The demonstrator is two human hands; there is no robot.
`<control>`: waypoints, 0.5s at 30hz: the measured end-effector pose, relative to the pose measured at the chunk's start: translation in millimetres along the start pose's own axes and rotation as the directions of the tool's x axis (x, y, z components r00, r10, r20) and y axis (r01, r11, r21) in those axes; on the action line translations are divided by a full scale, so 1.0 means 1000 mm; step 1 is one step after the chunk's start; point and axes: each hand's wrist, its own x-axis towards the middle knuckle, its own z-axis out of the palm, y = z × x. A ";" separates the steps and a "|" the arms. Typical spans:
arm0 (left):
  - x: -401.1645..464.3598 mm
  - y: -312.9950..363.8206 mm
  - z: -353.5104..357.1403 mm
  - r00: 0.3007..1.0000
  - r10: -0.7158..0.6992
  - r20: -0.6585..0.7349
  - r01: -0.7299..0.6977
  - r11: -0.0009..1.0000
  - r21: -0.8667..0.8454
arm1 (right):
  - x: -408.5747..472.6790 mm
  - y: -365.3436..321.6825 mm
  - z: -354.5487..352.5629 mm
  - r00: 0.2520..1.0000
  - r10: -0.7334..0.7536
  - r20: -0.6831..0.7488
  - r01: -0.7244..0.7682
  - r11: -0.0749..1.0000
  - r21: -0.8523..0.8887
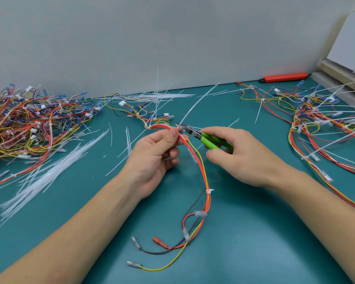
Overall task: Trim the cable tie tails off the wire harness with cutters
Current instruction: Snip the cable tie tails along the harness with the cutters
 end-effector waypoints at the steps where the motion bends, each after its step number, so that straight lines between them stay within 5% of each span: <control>1: 0.000 0.000 -0.001 1.000 -0.003 -0.001 0.003 1.000 0.000 | 0.000 0.000 0.000 1.000 -0.003 -0.008 0.003 1.000 -0.008; 15: 0.002 -0.003 -0.009 0.992 -0.036 0.119 0.031 0.998 0.049 | 0.001 0.008 -0.002 0.993 -0.094 -0.065 0.081 0.980 -0.184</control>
